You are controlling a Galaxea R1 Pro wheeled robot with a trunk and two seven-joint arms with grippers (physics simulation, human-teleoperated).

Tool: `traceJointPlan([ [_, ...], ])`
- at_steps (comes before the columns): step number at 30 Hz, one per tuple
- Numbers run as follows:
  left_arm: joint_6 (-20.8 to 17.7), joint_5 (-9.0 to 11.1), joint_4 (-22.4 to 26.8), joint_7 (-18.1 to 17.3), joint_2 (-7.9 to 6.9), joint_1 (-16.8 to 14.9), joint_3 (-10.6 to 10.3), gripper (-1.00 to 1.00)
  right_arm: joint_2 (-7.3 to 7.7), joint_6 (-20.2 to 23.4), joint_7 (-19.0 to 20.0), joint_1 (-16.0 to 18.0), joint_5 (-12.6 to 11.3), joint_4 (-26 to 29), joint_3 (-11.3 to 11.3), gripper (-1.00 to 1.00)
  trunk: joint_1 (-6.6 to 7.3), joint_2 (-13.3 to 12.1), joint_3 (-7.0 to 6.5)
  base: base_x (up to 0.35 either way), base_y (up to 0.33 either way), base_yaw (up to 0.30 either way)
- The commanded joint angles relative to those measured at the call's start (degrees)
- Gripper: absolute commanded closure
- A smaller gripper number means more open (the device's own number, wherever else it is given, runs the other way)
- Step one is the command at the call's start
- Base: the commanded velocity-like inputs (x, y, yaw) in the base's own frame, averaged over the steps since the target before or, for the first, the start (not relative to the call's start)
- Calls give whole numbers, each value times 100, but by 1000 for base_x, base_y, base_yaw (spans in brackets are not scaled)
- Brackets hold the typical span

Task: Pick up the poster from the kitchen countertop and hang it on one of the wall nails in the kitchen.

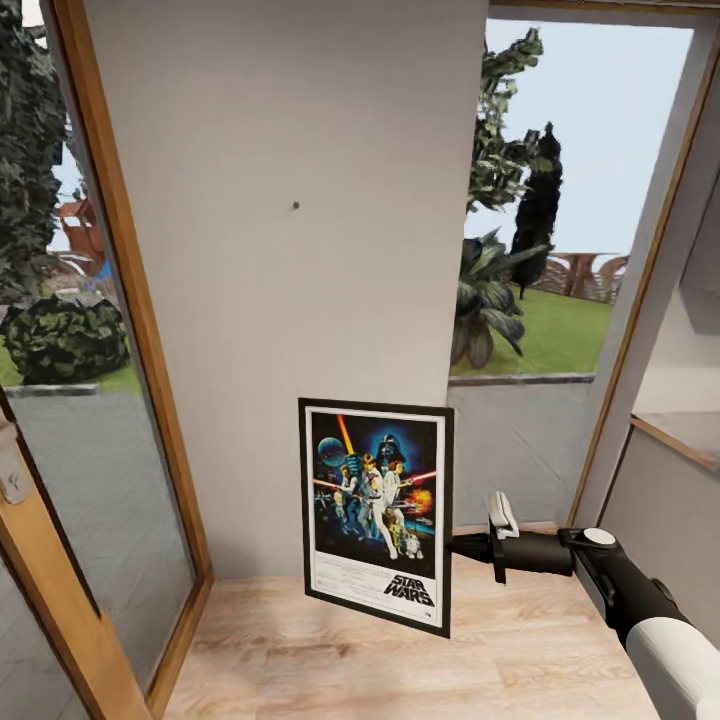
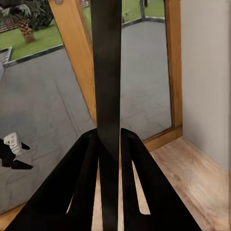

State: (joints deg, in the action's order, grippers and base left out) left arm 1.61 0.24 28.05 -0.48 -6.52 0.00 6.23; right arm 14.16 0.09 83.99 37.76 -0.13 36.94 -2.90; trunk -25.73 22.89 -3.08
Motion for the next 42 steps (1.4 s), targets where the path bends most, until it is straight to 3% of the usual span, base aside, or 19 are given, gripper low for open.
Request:
traceJointPlan([
  [1,15,2,-2,-5,1,0,10,-100,2,21,35,0,-4,-3,-8,100,-5,3,1,315,96,-4],
  [17,15,2,-2,-5,1,0,10,-100,-1,24,39,2,-5,-3,-1,100,-5,3,1,329,98,-1],
  [38,15,2,-2,-5,1,0,10,-100,6,26,40,0,-5,-3,-8,100,-5,3,1,339,7,0],
  [42,15,3,-2,-5,1,0,10,-100,6,34,46,3,-13,19,-7,100,-5,3,1,43,0,0],
])
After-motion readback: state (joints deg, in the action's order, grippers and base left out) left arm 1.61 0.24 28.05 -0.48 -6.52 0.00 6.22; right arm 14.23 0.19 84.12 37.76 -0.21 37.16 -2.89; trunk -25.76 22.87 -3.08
